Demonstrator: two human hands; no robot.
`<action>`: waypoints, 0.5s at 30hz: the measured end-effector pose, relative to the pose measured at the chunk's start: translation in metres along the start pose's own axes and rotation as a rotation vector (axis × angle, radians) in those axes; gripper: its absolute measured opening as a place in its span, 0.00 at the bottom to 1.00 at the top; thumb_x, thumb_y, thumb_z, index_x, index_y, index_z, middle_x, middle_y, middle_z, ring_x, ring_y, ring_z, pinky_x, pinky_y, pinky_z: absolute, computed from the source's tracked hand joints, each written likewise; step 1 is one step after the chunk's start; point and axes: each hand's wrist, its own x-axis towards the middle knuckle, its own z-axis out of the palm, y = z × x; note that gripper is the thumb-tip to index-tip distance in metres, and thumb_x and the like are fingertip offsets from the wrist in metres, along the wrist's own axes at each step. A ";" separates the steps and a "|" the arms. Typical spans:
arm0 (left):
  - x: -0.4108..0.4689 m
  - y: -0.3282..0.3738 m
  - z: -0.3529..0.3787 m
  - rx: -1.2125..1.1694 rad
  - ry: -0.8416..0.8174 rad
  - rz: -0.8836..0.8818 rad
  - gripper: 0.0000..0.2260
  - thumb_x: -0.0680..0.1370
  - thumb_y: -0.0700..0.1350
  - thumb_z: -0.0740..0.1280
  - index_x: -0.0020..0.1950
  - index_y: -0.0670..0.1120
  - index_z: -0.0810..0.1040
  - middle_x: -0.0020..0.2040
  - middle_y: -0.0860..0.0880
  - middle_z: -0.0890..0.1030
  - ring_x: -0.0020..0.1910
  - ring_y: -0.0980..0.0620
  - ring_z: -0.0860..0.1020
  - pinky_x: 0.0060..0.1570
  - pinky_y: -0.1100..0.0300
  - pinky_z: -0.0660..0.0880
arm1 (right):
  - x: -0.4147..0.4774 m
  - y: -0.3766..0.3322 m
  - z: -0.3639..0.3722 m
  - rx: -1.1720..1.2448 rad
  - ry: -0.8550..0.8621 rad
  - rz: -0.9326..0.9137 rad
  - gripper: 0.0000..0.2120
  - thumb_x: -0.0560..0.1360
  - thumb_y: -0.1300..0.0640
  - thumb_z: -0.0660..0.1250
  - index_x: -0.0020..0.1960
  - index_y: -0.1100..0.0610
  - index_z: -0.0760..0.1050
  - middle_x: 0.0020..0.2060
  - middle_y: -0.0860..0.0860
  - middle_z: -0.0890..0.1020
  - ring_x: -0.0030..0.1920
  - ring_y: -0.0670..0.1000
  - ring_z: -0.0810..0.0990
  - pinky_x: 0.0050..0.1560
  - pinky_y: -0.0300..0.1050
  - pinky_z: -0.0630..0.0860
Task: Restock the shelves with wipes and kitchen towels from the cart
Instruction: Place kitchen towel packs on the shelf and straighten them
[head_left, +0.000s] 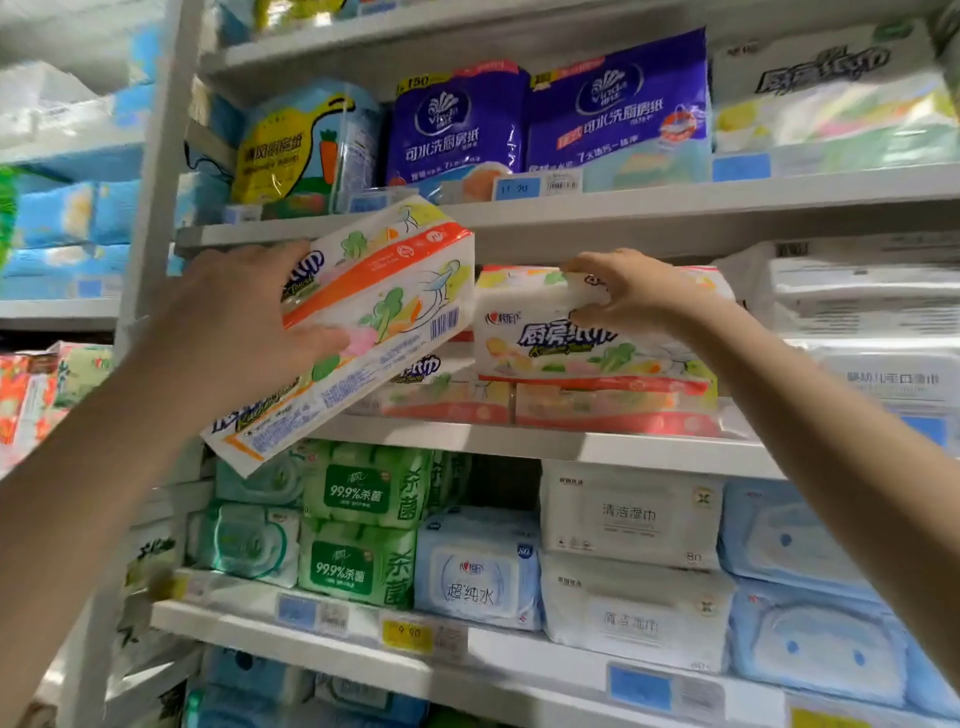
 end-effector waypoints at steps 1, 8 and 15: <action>0.001 -0.001 0.001 0.006 0.005 0.003 0.39 0.67 0.64 0.72 0.73 0.49 0.66 0.66 0.40 0.74 0.63 0.37 0.70 0.60 0.42 0.68 | 0.004 -0.001 0.002 0.037 -0.002 0.009 0.26 0.74 0.54 0.70 0.70 0.52 0.68 0.61 0.57 0.76 0.58 0.58 0.74 0.54 0.50 0.72; 0.016 -0.022 0.011 0.015 -0.018 0.026 0.38 0.68 0.64 0.72 0.74 0.52 0.64 0.65 0.42 0.74 0.62 0.38 0.72 0.59 0.42 0.69 | 0.022 0.009 0.005 0.099 -0.169 0.078 0.23 0.75 0.56 0.69 0.68 0.52 0.69 0.60 0.53 0.77 0.52 0.52 0.75 0.51 0.46 0.70; 0.032 -0.040 0.025 -0.006 -0.016 0.085 0.37 0.67 0.66 0.70 0.72 0.53 0.65 0.63 0.45 0.76 0.59 0.40 0.74 0.58 0.38 0.71 | 0.027 0.019 0.004 0.128 -0.206 0.131 0.22 0.75 0.55 0.69 0.68 0.52 0.69 0.58 0.51 0.77 0.53 0.54 0.77 0.54 0.49 0.73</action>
